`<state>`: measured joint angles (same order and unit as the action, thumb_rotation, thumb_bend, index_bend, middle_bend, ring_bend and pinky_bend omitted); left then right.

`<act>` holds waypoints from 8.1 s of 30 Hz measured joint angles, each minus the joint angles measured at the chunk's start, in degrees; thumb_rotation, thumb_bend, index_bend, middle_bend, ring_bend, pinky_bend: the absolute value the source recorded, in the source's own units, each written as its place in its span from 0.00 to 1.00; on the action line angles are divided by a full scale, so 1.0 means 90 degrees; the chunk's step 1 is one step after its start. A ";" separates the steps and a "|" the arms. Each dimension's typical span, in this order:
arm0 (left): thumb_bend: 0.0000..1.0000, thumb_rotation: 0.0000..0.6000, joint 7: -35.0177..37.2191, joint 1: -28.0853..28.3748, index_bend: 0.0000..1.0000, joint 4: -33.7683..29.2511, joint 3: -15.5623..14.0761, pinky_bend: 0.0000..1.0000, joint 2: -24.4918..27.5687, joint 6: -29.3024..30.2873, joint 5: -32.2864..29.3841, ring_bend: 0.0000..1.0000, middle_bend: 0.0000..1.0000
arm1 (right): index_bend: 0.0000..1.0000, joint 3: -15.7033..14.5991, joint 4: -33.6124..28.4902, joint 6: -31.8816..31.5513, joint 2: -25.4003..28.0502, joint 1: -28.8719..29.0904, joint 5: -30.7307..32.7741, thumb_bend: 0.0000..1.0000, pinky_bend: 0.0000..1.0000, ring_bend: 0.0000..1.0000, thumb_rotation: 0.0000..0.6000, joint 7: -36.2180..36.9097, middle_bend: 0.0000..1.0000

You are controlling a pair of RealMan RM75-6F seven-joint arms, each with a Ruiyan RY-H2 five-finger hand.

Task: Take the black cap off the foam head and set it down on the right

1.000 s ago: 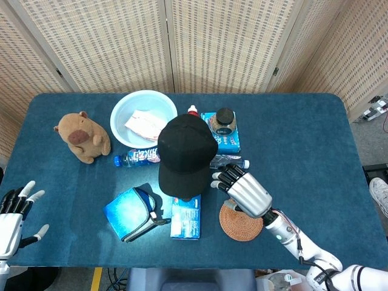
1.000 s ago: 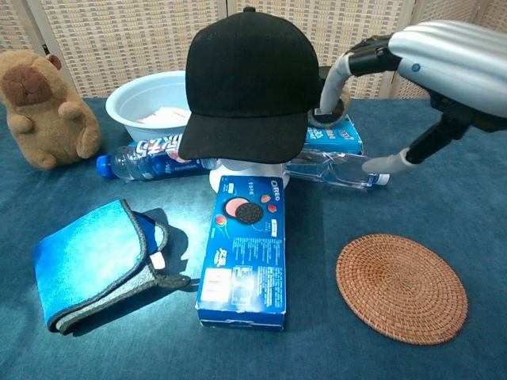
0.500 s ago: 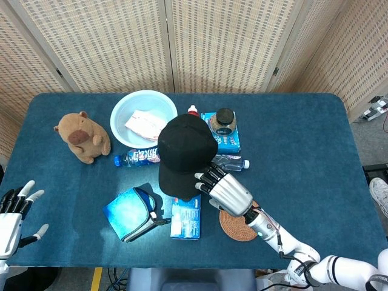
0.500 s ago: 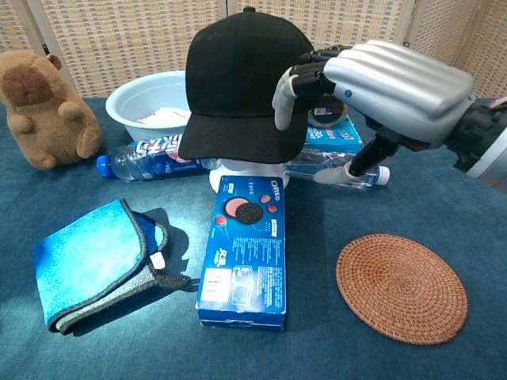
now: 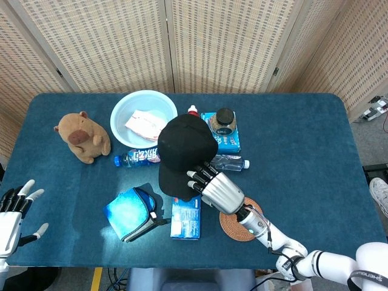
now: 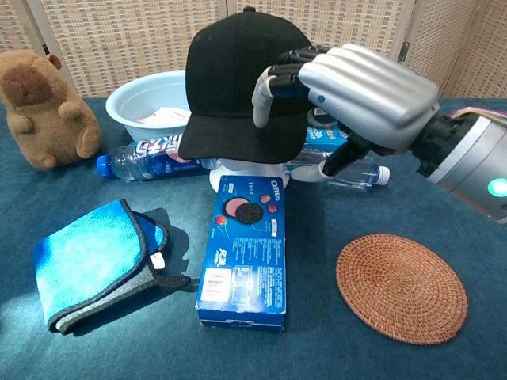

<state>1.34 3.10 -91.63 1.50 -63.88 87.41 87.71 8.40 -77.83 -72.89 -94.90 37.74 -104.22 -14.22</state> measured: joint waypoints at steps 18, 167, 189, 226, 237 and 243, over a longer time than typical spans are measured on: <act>0.19 1.00 0.0093 0.0070 0.20 0.0058 0.0038 0.00 0.0021 -0.0143 -0.0112 0.01 0.04 | 0.45 -0.0020 0.0849 -0.0183 -0.0564 0.0432 -0.0008 0.00 0.20 0.16 1.00 0.0159 0.30; 0.19 1.00 0.0617 0.0071 0.20 0.0552 -0.0023 0.00 -0.0130 -0.0191 -0.0042 0.01 0.04 | 0.84 0.0714 0.1507 -0.3365 0.1110 -0.0469 0.1275 0.43 0.20 0.27 1.00 0.0408 0.50; 0.19 1.00 0.0562 0.0064 0.20 0.0497 -0.0050 0.00 -0.0090 -0.0219 -0.0065 0.01 0.04 | 0.84 0.0448 0.3206 -0.2754 0.0027 -0.0732 0.1638 0.43 0.20 0.27 1.00 0.1408 0.50; 0.19 1.00 0.0302 0.0046 0.20 0.0275 -0.0084 0.00 -0.0028 -0.0187 -0.0039 0.01 0.04 | 0.05 0.0145 0.1482 0.0356 0.0808 -0.1265 0.3169 0.00 0.10 0.06 1.00 0.0475 0.13; 0.19 1.00 0.0254 0.0063 0.20 0.0237 -0.0094 0.00 -0.0030 -0.0209 -0.0009 0.01 0.04 | 0.00 0.0011 -0.0498 0.0639 0.2297 -0.1670 0.3585 0.00 0.08 0.01 1.00 -0.0139 0.06; 0.19 1.00 0.0213 0.0076 0.20 0.0205 -0.0094 0.00 -0.0023 -0.0192 0.0029 0.01 0.04 | 0.02 -0.0103 -0.0900 0.0068 0.2631 -0.1989 0.3243 0.00 0.10 0.05 1.00 0.0020 0.14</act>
<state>3.25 3.78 -89.78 0.65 -64.08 85.69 87.97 7.47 -85.93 -72.28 -71.22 19.84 -75.03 -14.05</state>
